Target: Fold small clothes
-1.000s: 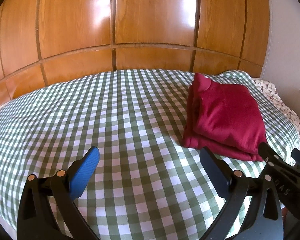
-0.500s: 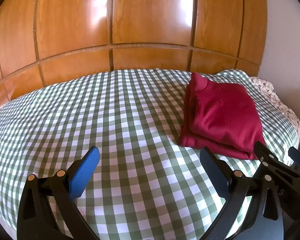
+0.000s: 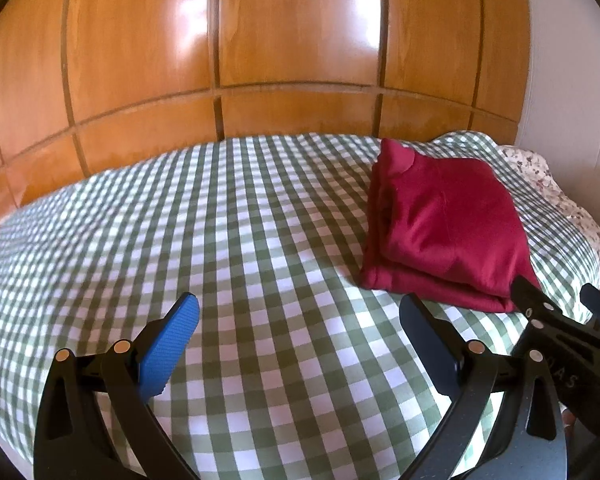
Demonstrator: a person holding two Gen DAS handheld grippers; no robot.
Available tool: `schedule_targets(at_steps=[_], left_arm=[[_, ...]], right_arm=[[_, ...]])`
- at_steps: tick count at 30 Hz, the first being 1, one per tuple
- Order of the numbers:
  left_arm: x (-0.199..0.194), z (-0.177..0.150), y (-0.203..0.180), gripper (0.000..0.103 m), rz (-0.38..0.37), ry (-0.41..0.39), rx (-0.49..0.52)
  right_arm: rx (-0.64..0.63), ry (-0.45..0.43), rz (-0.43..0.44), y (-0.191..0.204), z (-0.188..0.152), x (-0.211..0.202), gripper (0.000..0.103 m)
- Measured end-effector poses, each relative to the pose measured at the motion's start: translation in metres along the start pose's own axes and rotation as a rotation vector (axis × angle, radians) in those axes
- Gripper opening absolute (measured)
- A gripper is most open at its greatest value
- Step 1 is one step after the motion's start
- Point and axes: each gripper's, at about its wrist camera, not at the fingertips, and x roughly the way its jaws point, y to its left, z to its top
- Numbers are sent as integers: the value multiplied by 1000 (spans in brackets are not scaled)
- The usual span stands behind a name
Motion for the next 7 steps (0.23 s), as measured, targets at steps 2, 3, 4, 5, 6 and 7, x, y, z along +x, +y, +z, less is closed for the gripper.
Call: schedule_targets(at_steps=[2,3,4,5,6,7], left_arm=[[5,0,3,99,12,18,-9],[7,0,5,99,11,27,-19],[9,-1,7,99,14,32,-28],[11,-1,9,99,16,38,-35],[14,-2,12,99,17,47,-42],[16,-3,14,99,20,53,-46]], right_arm=[[10,7,12,-5,4,2,101],[20,9,22,-9,7,3,101],[37,10,31,-17,13,5,101],[55,9,29,-26,20,9,101],[65,7,25,-33,25,12,101],[83,10,13,-46,35,20,101]])
